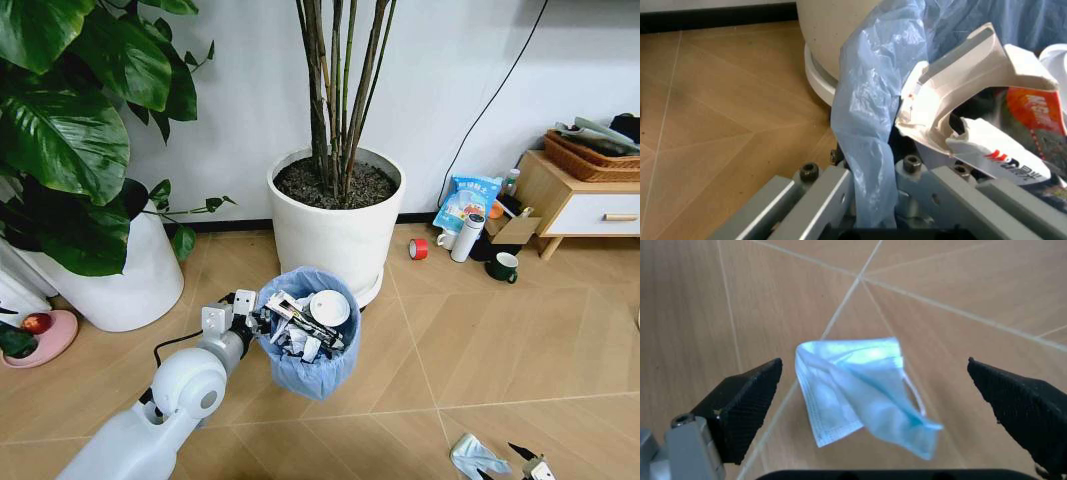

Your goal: Pick up the trash bin and place the garbage on the floor into it.

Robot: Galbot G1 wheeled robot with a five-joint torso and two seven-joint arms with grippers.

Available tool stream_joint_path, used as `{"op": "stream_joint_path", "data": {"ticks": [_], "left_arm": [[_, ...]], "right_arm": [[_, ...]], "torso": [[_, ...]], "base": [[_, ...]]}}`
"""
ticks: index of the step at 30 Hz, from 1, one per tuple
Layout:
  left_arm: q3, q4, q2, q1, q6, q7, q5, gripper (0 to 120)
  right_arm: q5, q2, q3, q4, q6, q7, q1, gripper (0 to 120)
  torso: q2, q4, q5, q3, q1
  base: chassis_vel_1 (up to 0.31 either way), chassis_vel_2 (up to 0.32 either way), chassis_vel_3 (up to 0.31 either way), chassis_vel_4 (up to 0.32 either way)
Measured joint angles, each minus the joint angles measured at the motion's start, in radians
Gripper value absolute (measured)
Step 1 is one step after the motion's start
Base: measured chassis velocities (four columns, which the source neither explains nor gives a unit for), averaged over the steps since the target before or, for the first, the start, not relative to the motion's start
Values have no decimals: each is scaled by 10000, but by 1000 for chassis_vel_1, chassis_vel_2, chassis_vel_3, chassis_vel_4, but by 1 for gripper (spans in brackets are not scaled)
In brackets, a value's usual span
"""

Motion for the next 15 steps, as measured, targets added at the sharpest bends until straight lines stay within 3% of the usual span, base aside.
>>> {"op": "stream_joint_path", "data": {"ticks": [15], "left_arm": [[143, 61, 141, -182, 0, -32, -179, 0]], "right_arm": [[-105, 543, -765, -1094, 127, 522, 936, 100]], "torso": [[0, -2, -3, 0, 0]], "base": [[0, 0, 0, 0]]}}
